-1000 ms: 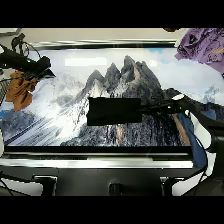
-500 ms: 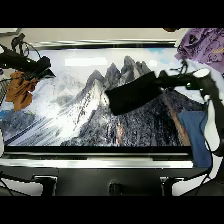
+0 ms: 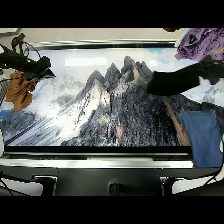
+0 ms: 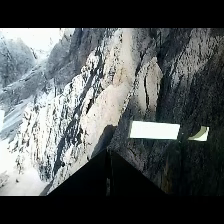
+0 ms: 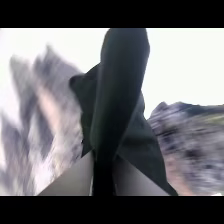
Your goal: Fold the clothes and pants, and hang the long-sleeved shirts on hangers.
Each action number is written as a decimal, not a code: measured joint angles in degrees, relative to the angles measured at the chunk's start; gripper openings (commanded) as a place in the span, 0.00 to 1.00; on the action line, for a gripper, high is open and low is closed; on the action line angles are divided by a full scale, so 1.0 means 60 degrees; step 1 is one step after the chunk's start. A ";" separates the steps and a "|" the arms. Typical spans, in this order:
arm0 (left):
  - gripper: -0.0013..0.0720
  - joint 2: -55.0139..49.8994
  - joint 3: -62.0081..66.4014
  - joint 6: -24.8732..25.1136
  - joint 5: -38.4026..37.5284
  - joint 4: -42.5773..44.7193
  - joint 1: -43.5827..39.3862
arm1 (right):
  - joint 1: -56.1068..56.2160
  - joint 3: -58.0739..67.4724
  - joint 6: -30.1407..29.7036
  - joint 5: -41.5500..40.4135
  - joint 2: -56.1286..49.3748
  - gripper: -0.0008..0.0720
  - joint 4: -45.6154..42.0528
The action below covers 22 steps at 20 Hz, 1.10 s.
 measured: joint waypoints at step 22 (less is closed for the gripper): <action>0.04 -0.0160 -0.0004 0.0026 -0.0015 0.0000 -0.0004 | -0.0557 -0.0248 0.3453 0.5810 0.2557 0.06 -0.5992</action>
